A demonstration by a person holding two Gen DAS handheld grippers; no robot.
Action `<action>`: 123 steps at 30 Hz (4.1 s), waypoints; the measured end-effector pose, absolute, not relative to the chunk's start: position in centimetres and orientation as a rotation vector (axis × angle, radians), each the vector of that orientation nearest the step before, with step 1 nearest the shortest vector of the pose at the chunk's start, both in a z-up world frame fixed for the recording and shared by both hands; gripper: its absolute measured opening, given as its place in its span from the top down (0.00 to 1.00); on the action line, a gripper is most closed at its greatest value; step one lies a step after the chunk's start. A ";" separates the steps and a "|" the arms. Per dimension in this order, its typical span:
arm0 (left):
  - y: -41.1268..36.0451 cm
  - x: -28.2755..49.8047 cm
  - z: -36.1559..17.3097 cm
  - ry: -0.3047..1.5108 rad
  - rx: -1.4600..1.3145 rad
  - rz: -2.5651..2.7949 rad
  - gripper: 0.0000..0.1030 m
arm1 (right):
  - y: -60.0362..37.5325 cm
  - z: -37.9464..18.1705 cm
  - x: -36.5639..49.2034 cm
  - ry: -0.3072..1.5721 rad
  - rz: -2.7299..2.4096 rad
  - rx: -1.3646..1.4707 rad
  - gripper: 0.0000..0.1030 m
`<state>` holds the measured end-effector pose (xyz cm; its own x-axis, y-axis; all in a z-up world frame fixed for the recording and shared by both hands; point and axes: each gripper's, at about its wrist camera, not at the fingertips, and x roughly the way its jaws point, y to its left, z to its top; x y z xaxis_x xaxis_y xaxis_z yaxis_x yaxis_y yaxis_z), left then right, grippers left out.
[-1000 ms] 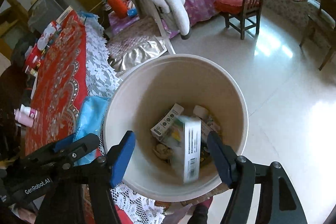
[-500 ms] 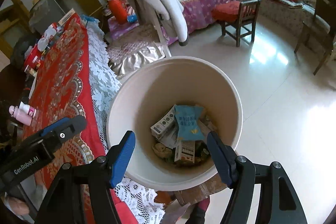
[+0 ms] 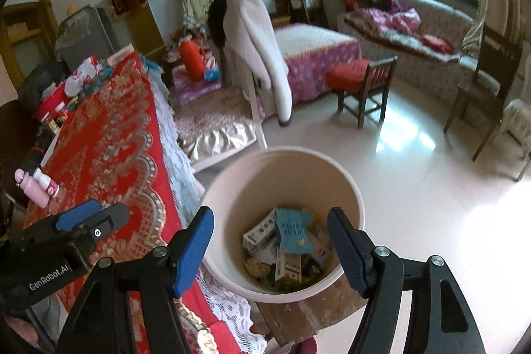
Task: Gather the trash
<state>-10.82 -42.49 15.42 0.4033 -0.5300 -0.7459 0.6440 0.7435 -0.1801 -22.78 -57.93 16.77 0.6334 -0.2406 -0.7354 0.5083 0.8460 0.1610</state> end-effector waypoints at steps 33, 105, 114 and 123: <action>-38.3 -14.7 21.3 0.678 0.138 -0.796 0.37 | -51.8 22.5 -26.8 0.573 -0.572 0.273 0.30; -39.3 -14.4 19.9 0.707 0.168 -0.809 0.37 | -53.1 20.9 -26.4 0.595 -0.575 0.285 0.27; -39.7 -14.6 19.6 0.712 0.170 -0.813 0.37 | -53.2 20.2 -27.0 0.607 -0.580 0.290 0.26; -40.1 -14.5 19.4 0.722 0.176 -0.829 0.37 | -53.3 20.1 -27.2 0.613 -0.581 0.292 0.26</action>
<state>-14.55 -40.13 19.41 0.4559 -0.6108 -0.6474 0.7254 0.6764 -0.1274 -27.17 -53.27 20.12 0.6664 -0.4225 -0.6143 0.5901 0.8025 0.0882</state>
